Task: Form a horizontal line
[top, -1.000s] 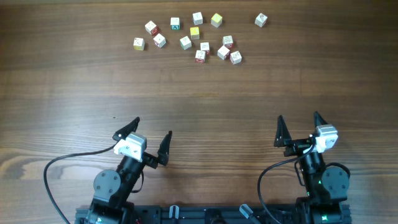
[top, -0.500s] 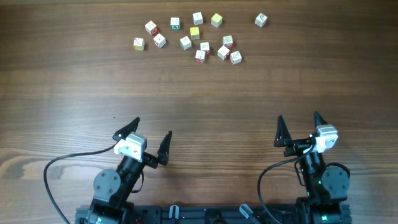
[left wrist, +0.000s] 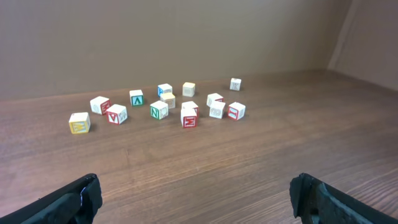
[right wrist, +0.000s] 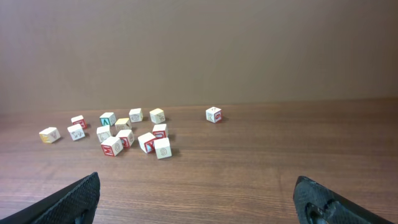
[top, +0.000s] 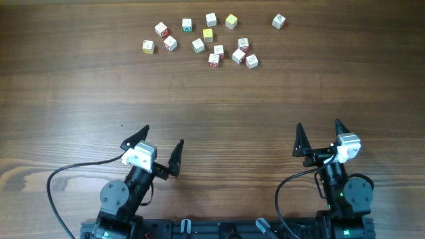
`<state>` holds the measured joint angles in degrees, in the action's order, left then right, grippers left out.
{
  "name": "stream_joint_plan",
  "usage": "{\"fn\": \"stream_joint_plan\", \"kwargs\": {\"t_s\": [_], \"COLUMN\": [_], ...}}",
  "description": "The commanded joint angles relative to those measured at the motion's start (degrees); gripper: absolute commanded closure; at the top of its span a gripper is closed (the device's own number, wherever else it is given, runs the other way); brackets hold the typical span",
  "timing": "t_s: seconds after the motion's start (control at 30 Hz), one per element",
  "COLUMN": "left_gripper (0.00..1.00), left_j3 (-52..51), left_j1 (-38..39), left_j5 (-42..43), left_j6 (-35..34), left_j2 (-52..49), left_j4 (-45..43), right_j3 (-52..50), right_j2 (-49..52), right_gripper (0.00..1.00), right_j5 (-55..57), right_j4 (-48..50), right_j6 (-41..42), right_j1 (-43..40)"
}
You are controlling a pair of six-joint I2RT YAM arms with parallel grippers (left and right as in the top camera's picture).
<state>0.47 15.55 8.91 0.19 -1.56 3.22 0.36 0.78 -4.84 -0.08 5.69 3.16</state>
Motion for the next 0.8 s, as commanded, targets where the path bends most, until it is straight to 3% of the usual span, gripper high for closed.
{"fn": "stream_joint_plan", "kwargs": {"t_s": [0.0,0.43,0.77], "left_gripper": [0.0,0.0,0.0], "left_j3": [-0.2,0.8,17.1], "left_j1": [-0.5,-0.5,-0.5], "left_j5": [-1.3,-1.2,-1.3], "left_j6": [0.7,-7.2,-8.1], "left_j2": [-2.0,-7.6,-12.2], "left_j4": [0.5,0.6,11.6], "right_j3": [0.0,0.0,0.0], "right_j2": [-0.2,-0.2,-0.2], "right_gripper": [0.0,0.01,0.0], "right_j5": [0.8,0.8,0.8], "right_j4": [0.1,0.1,0.1], "right_j6": [-0.8,-0.8,-0.8], "right_j1": [-0.2,-0.2,-0.2]}}
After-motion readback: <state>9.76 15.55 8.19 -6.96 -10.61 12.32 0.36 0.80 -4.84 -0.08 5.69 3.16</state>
